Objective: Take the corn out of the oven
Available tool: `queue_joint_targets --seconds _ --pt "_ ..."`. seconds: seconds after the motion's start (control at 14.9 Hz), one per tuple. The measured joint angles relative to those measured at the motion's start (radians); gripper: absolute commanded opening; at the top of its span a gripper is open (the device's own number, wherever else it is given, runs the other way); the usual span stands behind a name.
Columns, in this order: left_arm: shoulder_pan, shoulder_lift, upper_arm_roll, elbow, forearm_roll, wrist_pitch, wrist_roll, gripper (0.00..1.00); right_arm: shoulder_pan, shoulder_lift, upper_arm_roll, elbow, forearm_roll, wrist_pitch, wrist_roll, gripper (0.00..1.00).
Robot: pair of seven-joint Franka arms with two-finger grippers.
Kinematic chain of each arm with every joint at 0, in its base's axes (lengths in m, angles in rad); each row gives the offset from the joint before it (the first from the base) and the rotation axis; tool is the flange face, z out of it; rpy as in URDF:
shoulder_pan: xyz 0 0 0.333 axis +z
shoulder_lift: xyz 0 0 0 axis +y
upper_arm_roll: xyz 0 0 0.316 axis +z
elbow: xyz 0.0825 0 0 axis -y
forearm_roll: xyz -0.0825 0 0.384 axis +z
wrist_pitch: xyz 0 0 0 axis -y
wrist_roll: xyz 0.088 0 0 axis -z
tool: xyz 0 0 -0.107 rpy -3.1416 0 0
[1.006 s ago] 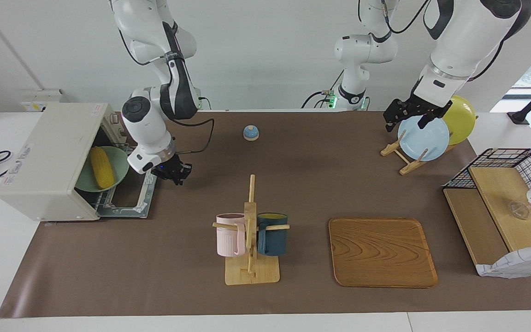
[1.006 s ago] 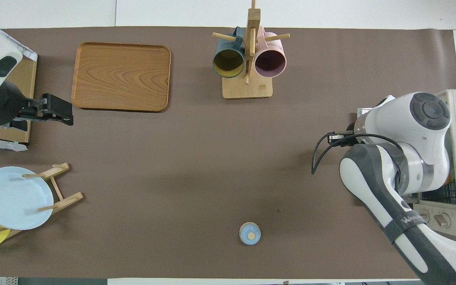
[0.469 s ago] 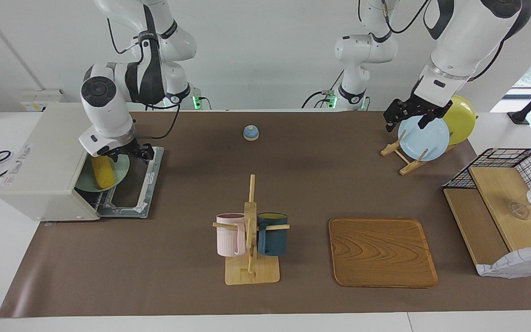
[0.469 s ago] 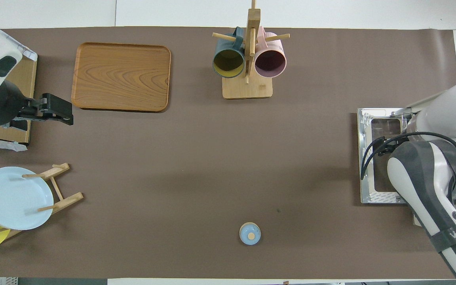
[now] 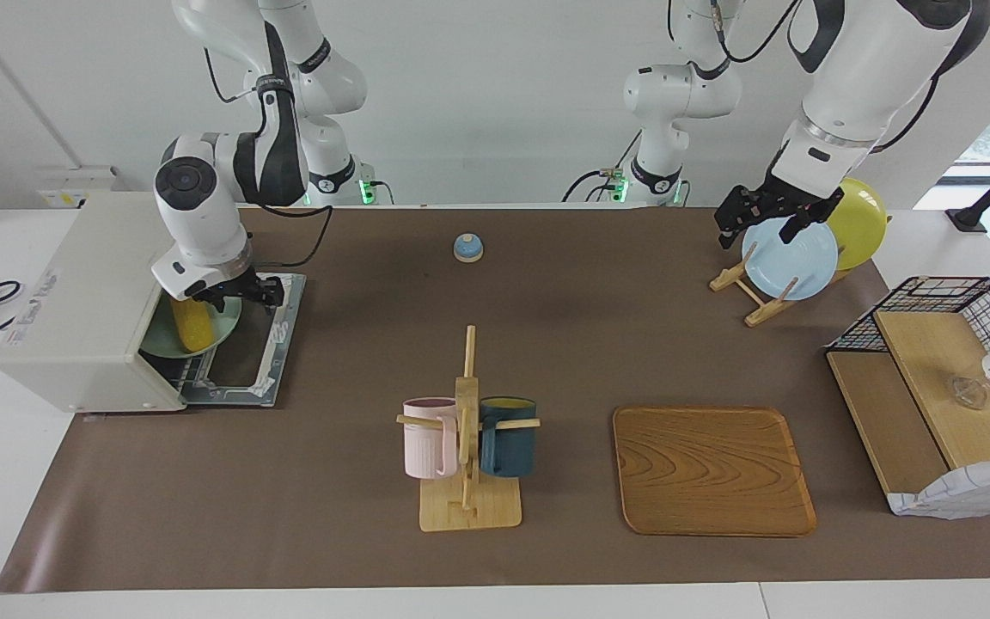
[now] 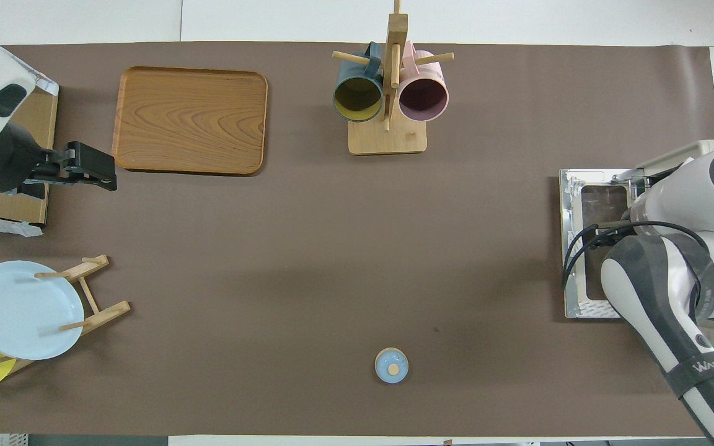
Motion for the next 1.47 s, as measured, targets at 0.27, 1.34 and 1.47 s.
queue_joint_targets --seconds 0.27,1.34,1.47 --pt "-0.001 0.000 -0.005 -0.005 -0.004 0.002 0.000 1.00 0.000 -0.005 0.000 -0.043 -0.029 0.047 0.000 0.52" --pt "-0.002 -0.002 -0.009 -0.013 -0.025 0.006 0.000 1.00 0.011 -0.044 0.009 -0.088 -0.169 0.035 -0.004 0.00" --pt "-0.002 -0.002 -0.010 -0.013 -0.025 0.006 0.000 1.00 0.056 -0.044 0.011 -0.061 -0.169 -0.015 -0.004 0.00"
